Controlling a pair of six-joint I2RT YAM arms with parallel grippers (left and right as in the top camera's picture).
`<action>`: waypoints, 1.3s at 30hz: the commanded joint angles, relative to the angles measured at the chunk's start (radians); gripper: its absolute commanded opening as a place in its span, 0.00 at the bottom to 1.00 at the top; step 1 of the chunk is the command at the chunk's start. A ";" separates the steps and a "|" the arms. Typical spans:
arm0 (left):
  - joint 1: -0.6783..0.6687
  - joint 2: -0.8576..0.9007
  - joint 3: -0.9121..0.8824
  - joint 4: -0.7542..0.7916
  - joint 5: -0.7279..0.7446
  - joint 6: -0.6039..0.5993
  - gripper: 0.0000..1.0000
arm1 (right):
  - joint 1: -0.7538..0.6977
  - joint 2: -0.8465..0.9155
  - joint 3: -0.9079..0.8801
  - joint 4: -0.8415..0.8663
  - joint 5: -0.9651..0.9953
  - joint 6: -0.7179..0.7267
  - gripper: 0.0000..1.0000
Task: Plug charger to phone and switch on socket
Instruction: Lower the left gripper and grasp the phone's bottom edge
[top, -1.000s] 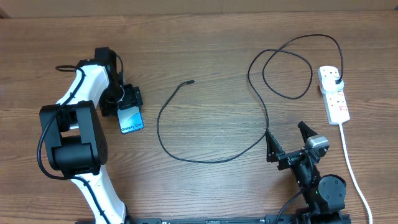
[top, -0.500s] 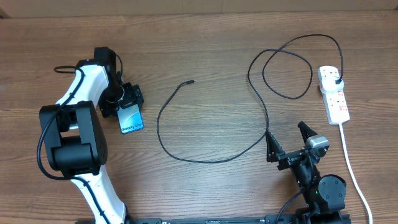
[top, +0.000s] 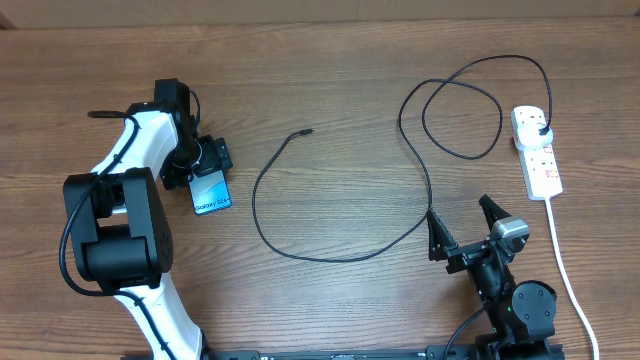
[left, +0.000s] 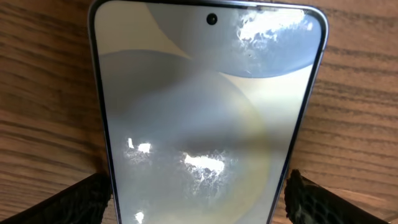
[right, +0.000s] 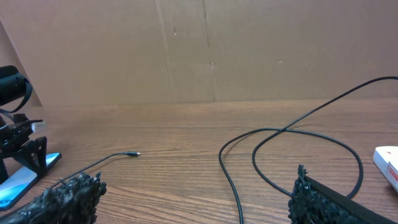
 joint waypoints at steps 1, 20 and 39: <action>0.003 0.056 -0.045 -0.003 -0.012 0.080 0.91 | -0.003 -0.007 -0.010 0.003 0.002 -0.001 1.00; -0.014 0.056 -0.045 -0.014 -0.010 0.126 0.89 | -0.003 -0.007 -0.010 0.003 0.002 -0.001 1.00; -0.013 0.056 -0.044 -0.014 0.002 0.069 0.70 | -0.003 -0.007 -0.010 0.003 0.002 -0.001 1.00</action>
